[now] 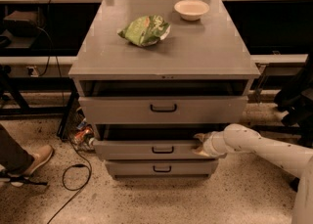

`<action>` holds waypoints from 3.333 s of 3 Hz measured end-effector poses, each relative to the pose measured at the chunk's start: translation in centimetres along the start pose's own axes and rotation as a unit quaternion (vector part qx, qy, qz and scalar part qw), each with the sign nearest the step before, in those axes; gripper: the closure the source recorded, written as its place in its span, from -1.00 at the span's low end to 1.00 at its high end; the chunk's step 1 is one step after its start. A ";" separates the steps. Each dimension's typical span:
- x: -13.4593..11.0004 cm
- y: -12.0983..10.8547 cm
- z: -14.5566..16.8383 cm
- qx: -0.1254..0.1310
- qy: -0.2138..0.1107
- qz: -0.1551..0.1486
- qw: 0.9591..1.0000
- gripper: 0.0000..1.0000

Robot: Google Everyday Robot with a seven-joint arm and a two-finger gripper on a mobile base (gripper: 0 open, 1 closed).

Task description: Open middle drawer

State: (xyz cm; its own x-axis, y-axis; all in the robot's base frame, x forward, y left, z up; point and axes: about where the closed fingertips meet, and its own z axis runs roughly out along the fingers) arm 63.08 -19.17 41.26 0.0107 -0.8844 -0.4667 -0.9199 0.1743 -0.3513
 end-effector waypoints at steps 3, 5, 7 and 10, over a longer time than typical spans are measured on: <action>0.5 7.5 -3.4 0.008 -0.012 0.053 0.998 1.00; 0.1 10.5 -4.0 0.002 -0.024 0.068 0.997 1.00; 0.0 12.5 -4.7 -0.009 -0.012 0.071 0.997 1.00; -0.3 13.2 -5.4 -0.013 -0.009 0.072 0.997 0.10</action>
Offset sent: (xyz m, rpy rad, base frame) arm -0.1910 -0.0039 -0.0296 0.1249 0.1025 -0.1547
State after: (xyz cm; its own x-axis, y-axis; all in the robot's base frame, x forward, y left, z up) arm 48.87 -18.90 41.15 -0.1161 -0.8432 -0.5249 -0.9219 0.2881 -0.2589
